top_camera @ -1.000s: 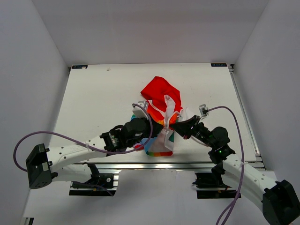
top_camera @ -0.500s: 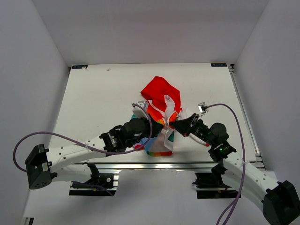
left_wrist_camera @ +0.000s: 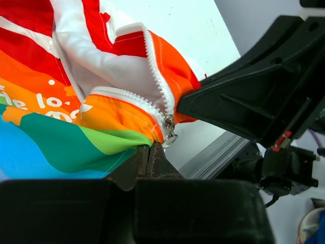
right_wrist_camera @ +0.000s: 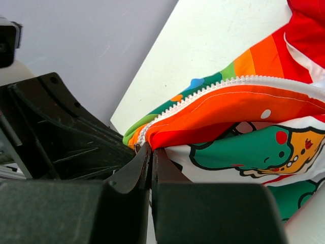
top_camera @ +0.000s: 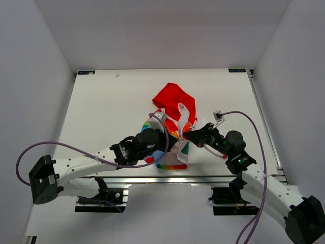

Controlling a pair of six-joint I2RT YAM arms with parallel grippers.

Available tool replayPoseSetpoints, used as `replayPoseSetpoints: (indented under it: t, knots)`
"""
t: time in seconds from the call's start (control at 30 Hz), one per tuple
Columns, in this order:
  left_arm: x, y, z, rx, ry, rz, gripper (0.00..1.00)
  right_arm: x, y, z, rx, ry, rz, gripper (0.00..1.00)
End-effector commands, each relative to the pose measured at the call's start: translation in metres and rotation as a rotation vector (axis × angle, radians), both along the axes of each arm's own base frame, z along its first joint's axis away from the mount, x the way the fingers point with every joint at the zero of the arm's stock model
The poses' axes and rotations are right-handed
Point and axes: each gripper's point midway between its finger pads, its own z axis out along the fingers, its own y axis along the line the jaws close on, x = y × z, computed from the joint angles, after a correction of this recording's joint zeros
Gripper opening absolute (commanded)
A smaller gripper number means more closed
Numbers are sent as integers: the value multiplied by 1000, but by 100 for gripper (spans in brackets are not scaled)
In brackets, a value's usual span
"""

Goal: Zip up the jacket

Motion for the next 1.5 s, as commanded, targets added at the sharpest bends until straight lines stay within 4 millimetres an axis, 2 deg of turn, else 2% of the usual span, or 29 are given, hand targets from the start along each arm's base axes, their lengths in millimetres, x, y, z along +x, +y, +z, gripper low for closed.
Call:
replayPoseSetpoints:
  t: [0.0,0.03,0.17,0.37,0.5,0.6,0.77,0.83,0.87,0.9,0.93,1.07,1.1,1.2,1.33,1.37,1.4,1.43,1.47]
  knots:
    - [-19,1,-18,83,11,-120,0,17,-4,40,58,-79,-74,0]
    - [-20,1,-18,81,9,-131,0,19,-5,41,55,-77,-85,0]
    - [-29,6,-38,144,45,-172,0,30,-8,40,35,-43,-140,0]
    - [-41,11,-61,201,86,-224,0,34,-8,46,43,-46,-154,0]
    - [-46,16,-78,260,126,-239,0,43,-13,54,-8,-64,-199,0]
    - [-49,17,-85,284,143,-256,0,48,-15,51,-56,-47,-213,0]
    - [-49,13,-95,316,142,-280,0,39,-4,26,-143,-36,-112,0]
    - [-44,9,-92,323,137,-269,0,32,0,11,-162,-10,-65,0]
    - [-41,1,-82,296,131,-271,0,26,0,-6,-188,18,-43,0]
    - [-41,1,-82,296,131,-271,0,26,0,-6,-188,18,-43,0]
    - [-39,-2,-78,282,129,-266,0,23,-1,-16,-208,43,-36,1]
    - [-36,-9,-69,224,148,-261,0,10,-1,-26,-243,44,26,28]
    - [-36,-9,-68,210,159,-256,0,7,-2,-28,-254,37,39,41]
    - [-37,-9,-64,181,169,-252,0,0,-5,-33,-286,50,60,50]
    - [-40,-7,-63,167,185,-250,0,-8,-10,-35,-343,23,87,55]
    - [-41,-6,-63,163,193,-245,0,-9,-12,-33,-354,8,87,64]
    - [-41,-6,-64,162,197,-244,0,-9,-15,-30,-369,-4,82,66]
    - [-41,-6,-62,157,196,-243,0,-11,-22,-40,-427,14,77,66]
    - [-41,-6,-62,155,199,-239,0,-13,-25,-39,-444,16,70,68]
